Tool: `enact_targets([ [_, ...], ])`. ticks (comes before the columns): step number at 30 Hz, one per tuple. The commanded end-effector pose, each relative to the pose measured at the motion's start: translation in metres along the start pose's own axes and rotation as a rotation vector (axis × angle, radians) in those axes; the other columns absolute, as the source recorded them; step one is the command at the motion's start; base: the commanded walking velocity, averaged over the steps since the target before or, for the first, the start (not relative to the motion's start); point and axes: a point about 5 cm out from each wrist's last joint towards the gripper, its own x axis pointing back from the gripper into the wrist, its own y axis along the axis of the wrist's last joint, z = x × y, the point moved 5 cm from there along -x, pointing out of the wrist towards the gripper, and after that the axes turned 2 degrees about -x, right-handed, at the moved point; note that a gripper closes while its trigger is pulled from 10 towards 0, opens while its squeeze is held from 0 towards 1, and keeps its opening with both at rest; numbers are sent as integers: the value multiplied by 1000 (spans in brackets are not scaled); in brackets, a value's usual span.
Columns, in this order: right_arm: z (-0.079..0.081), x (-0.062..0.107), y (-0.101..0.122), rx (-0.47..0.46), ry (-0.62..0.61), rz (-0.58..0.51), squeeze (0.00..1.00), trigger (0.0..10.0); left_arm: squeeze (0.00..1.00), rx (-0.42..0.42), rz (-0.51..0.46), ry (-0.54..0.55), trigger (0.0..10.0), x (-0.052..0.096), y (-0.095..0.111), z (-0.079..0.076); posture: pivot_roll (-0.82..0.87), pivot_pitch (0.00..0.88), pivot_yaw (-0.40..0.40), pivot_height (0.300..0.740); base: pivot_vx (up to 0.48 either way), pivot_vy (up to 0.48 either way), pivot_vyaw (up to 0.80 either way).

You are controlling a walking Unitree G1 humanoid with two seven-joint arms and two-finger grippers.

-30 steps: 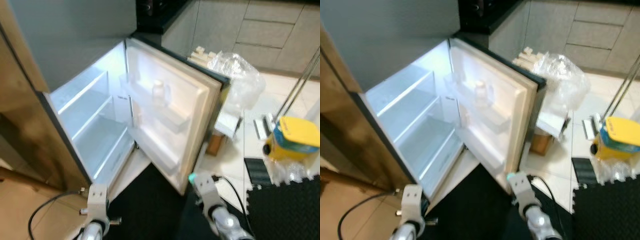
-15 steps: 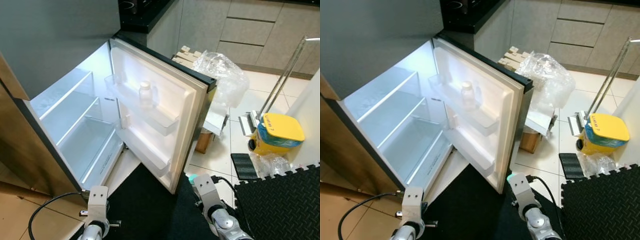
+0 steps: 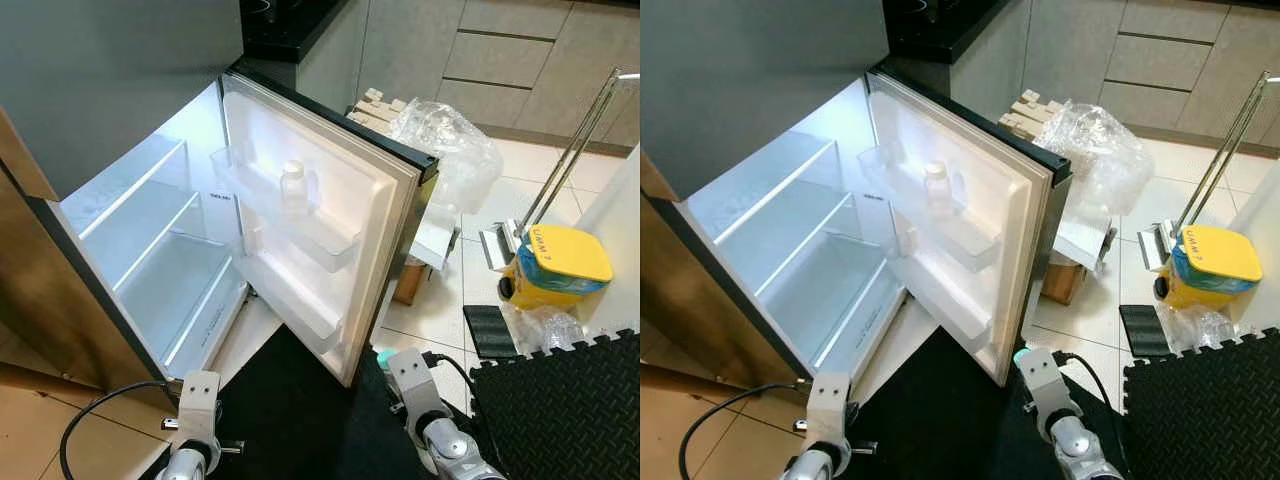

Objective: Restocking fridge

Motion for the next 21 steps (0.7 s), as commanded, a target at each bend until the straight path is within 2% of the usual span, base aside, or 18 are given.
enact_targets([
  [1, -2, 2, -6, -7, -3, 16, 0, 10000, 0, -2, 9, 5, 10000, 1, -2, 4, -64, 72, 6, 740, 0, 0, 0],
  [13, -5, 5, -13, -5, -12, 33, 0, 10000, 0, 17, 14, 0, 10000, -2, 0, 2, -70, 86, 8, 740, 0, 0, 0],
  [21, -4, 7, -15, -7, -16, 36, 0, 10000, 0, 22, -1, -13, 10000, -2, 3, 0, -75, 90, 14, 740, 354, 0, 0],
])
